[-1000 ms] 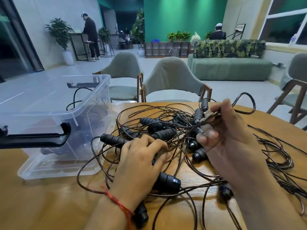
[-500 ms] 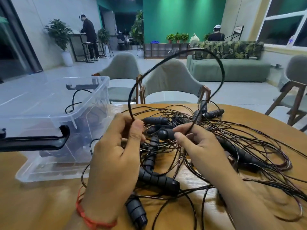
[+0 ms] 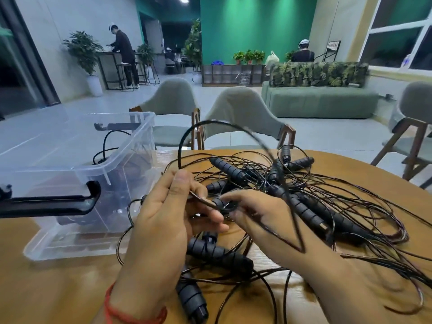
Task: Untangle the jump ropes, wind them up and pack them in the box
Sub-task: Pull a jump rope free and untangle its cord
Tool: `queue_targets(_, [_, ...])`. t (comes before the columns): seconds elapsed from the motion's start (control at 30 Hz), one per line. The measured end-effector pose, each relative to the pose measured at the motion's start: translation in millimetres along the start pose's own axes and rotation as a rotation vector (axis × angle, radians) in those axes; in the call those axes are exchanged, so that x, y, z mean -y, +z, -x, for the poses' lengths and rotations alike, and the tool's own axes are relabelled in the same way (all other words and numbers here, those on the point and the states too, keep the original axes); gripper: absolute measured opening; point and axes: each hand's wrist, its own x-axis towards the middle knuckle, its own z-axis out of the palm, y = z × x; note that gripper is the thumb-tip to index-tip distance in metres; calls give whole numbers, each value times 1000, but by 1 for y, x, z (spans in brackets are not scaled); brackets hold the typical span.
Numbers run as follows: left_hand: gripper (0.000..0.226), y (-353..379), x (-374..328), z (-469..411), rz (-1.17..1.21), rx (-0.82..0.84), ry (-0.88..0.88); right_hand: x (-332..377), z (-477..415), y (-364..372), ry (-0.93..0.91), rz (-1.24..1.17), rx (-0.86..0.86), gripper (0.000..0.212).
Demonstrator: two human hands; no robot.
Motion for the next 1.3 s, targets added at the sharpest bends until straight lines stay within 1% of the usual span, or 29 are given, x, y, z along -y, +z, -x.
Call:
queue_targets(0.07, [29,-3,2,-3,43,12,14,0,-1,-2,-27,-33,-75,24])
queue_targets(0.13, [36,-9,7,-7,101,52,35,1,-2,-9,-9,-130,-132,19])
queue_targets(0.2, [42,-16,16,-11,77,60,18,1,0,-14,-33,-132,-141,22])
queue_targets(0.23, [42,-18,21,-12,20,46,-17,0,0,-17,-53,-97,-140,25])
queue_targets(0.3, [38,-17,31,-15,-136,26,-146,-3,1,-20,-121,-19,-127,31])
queue_targets(0.37, [35,-12,36,-15,-271,70,-295,-7,3,-22,-174,26,-68,36])
queue_targets(0.4, [31,-9,36,-15,-296,104,-352,-8,4,-23,-177,26,-34,38])
queue_targets(0.5, [23,-3,39,-13,-246,195,-451,-6,7,-28,-132,-40,10,39])
queue_targets(0.6, [28,2,43,-9,-209,249,-519,-9,10,-30,-103,-63,5,29])
queue_targets(0.7, [29,7,44,-8,-147,248,-546,-13,11,-33,-93,-10,23,33])
queue_targets(0.8, [19,9,46,-9,-143,186,-497,-16,10,-36,-93,49,-15,40])
queue_targets(0.93, [16,1,38,-12,-120,63,-384,-21,9,-41,9,89,-109,41])
queue_targets(1.03, [18,-5,30,-16,-134,-55,-199,-21,9,-46,97,107,-192,42])
queue_targets(1.1, [25,-11,22,-16,-204,-153,-43,-20,9,-47,144,76,-222,40])
queue_targets(1.13, [28,-13,17,-16,-236,-173,27,-19,8,-47,166,46,-236,37])
queue_targets(1.2, [29,-15,7,-16,-221,-127,86,-17,6,-46,185,-17,-256,35])
queue_targets(1.27, [26,-13,0,-14,-146,-30,58,-11,4,-42,164,-71,-225,42])
queue_targets(1.3, [28,-12,-3,-12,-162,16,66,-8,4,-38,138,-80,-198,46])
